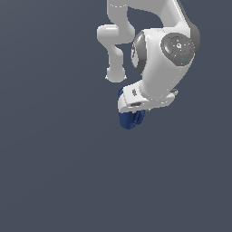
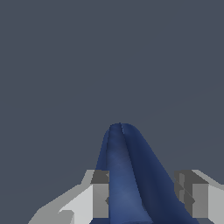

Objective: Pick up the object and move it to a goal position.

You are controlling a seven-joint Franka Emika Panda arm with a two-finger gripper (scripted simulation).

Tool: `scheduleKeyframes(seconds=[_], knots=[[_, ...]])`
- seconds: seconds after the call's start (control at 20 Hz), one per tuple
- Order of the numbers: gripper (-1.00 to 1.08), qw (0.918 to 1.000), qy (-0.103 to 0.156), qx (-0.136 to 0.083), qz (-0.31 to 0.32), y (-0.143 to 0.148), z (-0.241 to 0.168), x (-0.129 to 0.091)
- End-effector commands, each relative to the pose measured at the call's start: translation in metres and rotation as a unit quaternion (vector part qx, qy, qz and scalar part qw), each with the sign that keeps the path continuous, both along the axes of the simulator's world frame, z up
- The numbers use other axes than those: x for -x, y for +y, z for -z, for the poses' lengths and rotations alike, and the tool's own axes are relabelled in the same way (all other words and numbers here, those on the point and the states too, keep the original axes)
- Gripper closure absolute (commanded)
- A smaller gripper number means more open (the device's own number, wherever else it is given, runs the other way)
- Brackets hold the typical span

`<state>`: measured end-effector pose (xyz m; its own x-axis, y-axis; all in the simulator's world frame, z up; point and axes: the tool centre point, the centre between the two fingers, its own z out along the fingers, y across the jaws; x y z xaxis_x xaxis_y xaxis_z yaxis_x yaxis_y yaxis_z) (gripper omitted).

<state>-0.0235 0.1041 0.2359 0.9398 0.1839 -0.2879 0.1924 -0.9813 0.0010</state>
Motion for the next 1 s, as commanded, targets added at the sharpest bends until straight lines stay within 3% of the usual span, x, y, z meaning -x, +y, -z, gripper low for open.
scheduleKeyframes(seconds=[0.0, 0.3, 0.95], knots=[[-0.20, 0.9999, 0.011, 0.002, -0.007, 0.007, 0.007, -0.001], [-0.20, 0.9996, 0.022, 0.004, -0.015, 0.016, 0.016, -0.002], [-0.20, 0.9996, 0.022, 0.004, -0.015, 0.014, 0.040, 0.008]])
